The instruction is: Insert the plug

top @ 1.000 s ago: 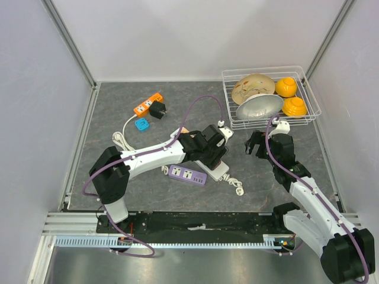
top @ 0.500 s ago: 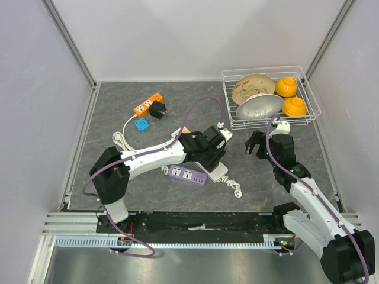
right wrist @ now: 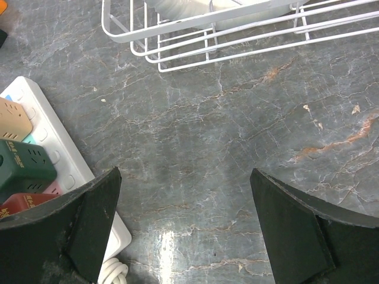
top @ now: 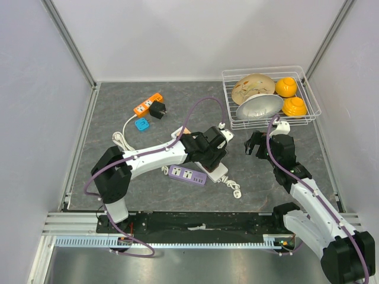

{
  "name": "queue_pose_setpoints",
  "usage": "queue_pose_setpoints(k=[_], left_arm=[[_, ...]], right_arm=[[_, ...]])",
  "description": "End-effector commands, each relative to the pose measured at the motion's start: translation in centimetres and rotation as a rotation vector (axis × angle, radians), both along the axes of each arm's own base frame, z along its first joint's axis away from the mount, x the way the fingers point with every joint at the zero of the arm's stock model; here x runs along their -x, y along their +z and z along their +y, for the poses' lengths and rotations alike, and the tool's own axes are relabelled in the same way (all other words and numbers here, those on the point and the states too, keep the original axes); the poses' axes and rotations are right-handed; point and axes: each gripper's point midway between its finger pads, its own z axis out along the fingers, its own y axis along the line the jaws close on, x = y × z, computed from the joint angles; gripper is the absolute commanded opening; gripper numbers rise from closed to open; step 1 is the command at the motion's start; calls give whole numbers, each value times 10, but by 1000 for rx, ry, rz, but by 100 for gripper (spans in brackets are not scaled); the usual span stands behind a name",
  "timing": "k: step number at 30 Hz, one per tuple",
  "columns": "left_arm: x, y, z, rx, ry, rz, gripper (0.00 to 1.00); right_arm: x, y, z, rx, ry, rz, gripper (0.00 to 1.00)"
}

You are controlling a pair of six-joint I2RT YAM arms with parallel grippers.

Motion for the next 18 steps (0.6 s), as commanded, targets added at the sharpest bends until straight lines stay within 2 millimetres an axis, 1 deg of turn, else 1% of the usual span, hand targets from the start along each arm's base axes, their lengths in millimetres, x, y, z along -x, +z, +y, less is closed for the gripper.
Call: queue_pose_setpoints(k=[1,4,5,10,11,14,17,18], left_arm=[[19,-45,9,-83,-42,95,2],[24,-55,13,-96,-26,119,2],[28,-60,18,-106,-15,133,2],[34,-67,28,-111,56,156,2],[38,-71,31,-115,74,165,2],[41,-78,38,-128,119,160,2],[48,-85,40,-112,143,172,2],[49,-84,39,-102,145,173,2]], right_arm=[[-4,11,2,-6,13,-54,98],[-5,11,2,-7,15,-53,98],[-4,11,2,-5,14,-52,98],[-5,10,3,-8,18,-50,98],[-5,9,3,-9,21,-50,98],[-5,10,4,-10,24,-51,98],[-5,10,4,-11,24,-52,98],[-5,9,4,-12,23,-51,98]])
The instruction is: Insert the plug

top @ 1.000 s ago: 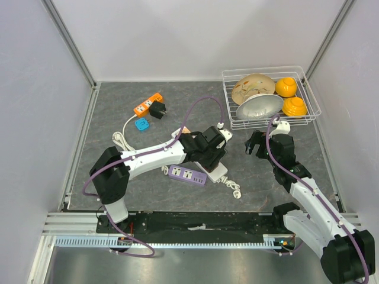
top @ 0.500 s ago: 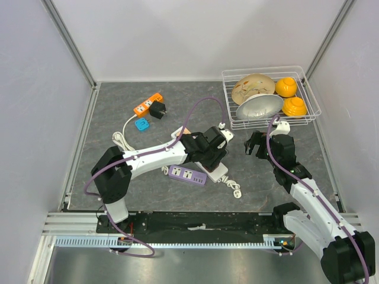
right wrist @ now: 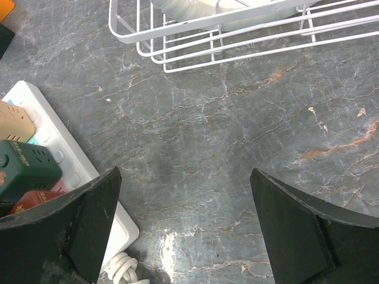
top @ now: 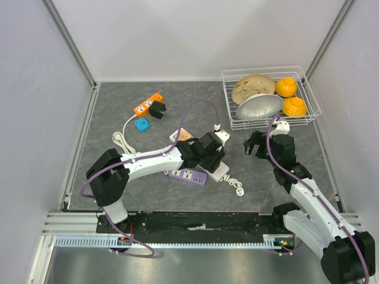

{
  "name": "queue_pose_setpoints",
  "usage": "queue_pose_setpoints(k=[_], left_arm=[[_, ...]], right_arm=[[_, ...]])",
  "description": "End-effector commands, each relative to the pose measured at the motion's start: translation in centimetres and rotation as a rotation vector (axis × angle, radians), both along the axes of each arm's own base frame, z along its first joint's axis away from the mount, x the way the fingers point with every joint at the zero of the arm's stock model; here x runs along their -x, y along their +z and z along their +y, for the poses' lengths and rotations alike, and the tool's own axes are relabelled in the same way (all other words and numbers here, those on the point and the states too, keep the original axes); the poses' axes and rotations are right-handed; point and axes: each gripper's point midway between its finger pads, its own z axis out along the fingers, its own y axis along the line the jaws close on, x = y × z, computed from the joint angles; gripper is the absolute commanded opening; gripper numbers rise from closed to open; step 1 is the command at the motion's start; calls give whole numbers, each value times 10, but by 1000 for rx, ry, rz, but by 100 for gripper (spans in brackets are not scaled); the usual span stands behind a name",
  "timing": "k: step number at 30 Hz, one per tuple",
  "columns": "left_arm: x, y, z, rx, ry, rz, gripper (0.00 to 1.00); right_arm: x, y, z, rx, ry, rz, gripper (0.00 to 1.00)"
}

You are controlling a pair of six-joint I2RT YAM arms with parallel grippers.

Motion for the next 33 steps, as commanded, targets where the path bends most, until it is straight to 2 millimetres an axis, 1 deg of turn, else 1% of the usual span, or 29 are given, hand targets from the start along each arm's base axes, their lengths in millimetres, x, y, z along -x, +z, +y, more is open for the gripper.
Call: queue_pose_setpoints(k=[1,5,8,13,15,20,24,27,30,31,32,33], left_arm=[[52,-80,47,-193,78,229,2],[51,-82,50,-213,109,224,2],[53,-87,52,-225,123,232,2],[61,-108,55,-281,116,299,2],[65,-113,56,-296,111,322,2],[72,-125,68,-368,153,361,2],[72,-125,72,-374,172,363,2],[69,-119,66,-352,178,350,2],[62,-114,52,-323,173,343,2],[57,-112,41,-305,170,338,2],[54,-112,35,-295,170,334,2],[49,-110,28,-276,172,323,2]], right_arm=[[-5,8,2,-6,10,-44,98],[-5,7,2,-6,12,-39,98],[-5,6,4,-9,20,-35,98],[-6,6,5,-11,26,-30,98],[-7,6,6,-12,30,-28,98],[-8,7,7,-17,35,-32,98],[-7,10,8,-24,37,-38,98],[-6,13,9,-35,38,-43,98],[-6,23,9,-47,34,-66,98],[-6,27,8,-49,31,-78,98],[-7,34,9,-53,30,-93,98],[-7,37,6,-49,18,-94,98]])
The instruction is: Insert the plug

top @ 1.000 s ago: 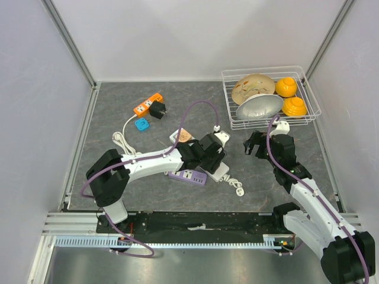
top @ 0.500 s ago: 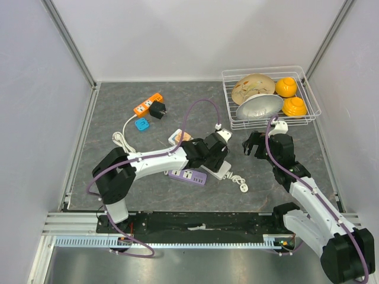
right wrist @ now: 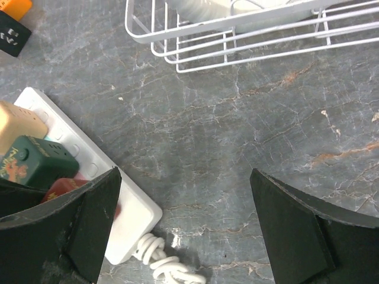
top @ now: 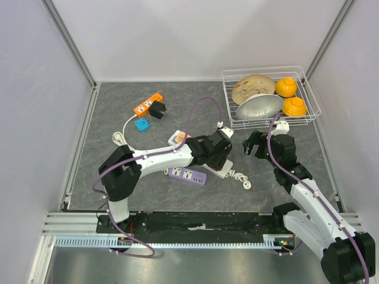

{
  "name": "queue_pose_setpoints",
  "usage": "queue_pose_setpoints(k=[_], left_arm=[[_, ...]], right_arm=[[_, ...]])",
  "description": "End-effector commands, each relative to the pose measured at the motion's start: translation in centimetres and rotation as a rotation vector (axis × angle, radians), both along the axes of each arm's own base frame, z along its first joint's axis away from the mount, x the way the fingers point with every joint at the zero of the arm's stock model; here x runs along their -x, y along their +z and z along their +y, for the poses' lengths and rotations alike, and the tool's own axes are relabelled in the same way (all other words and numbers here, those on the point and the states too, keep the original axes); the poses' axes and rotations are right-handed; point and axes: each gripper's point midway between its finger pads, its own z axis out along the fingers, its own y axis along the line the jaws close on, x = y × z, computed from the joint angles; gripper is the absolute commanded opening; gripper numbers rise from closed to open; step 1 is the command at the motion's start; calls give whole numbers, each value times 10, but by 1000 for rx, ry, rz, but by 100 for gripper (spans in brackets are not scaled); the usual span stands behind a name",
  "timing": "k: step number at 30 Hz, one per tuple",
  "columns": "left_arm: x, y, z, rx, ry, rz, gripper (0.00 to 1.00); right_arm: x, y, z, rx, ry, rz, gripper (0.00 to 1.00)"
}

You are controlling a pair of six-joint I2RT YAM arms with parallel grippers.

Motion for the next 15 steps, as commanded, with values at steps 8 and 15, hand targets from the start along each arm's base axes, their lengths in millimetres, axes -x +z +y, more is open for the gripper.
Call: queue_pose_setpoints(k=[8,15], left_arm=[[6,-62,-34,-112,34,154,5],[-14,-13,-54,-25,39,52,61]], right_arm=[[-2,89,-24,7,-112,-224,98],[8,108,-34,47,-130,-253,98]])
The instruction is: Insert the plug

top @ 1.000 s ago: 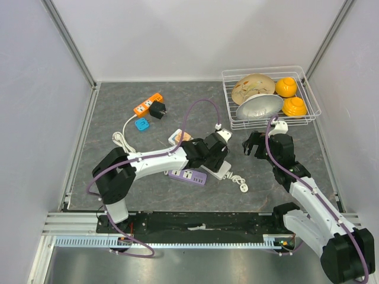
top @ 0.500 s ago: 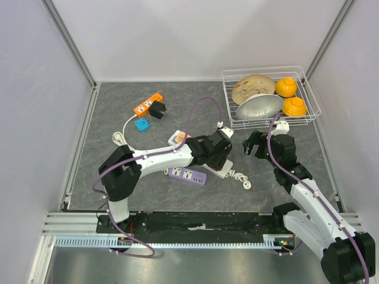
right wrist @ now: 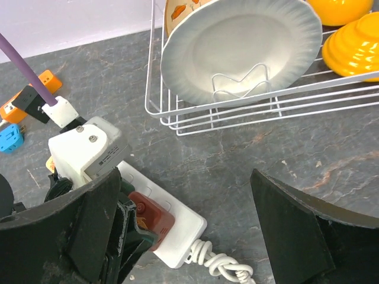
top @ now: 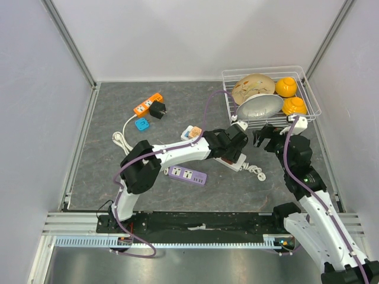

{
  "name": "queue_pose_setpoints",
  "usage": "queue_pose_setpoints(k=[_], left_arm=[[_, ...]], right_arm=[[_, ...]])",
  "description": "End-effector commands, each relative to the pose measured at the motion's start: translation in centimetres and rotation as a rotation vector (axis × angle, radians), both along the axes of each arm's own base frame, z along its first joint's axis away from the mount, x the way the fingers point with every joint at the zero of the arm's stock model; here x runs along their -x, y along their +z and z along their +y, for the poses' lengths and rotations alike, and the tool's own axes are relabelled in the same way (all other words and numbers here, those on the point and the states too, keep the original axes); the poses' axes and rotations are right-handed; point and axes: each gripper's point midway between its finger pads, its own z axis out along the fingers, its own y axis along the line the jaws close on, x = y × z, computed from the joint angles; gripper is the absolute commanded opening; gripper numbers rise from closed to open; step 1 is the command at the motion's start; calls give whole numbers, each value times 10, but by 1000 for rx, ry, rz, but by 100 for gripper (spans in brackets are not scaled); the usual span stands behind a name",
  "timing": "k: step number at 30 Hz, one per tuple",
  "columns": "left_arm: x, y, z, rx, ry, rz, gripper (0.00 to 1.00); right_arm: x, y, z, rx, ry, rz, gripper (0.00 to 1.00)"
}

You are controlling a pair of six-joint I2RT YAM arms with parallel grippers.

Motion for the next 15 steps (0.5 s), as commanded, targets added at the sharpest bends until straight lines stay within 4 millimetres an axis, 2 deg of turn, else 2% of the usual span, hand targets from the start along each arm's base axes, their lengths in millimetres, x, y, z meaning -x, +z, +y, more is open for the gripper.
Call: queue_pose_setpoints(k=[1,2,3,5,6,7,9,10,11,12,13,14,15], left_arm=[[17,-16,12,-61,18,66,66],[15,-7,12,-49,20,52,71],[14,15,12,-12,22,26,80],[11,40,12,35,28,-12,85],[10,62,14,72,26,-38,88],[8,75,15,92,29,-56,89],[8,95,21,118,25,-85,89],[8,117,27,157,32,-109,89],[8,126,32,170,41,-125,89],[11,127,41,166,46,-129,89],[13,146,52,200,57,-153,89],[12,153,63,206,76,-172,89],[15,143,76,180,88,-165,89]], right_arm=[[4,26,-11,43,-30,-40,98],[6,27,-9,48,-15,-38,98],[8,30,-8,50,-7,-44,98],[12,40,-6,46,10,-56,98],[14,42,-5,48,21,-58,98],[17,50,-5,45,27,-74,98],[22,52,-3,49,45,-69,98],[24,57,-2,47,54,-75,98],[26,56,-1,51,66,-63,98],[28,55,3,51,91,-57,98],[29,57,6,49,106,-57,98],[30,55,8,51,123,-47,98],[31,53,11,50,141,-38,98]])
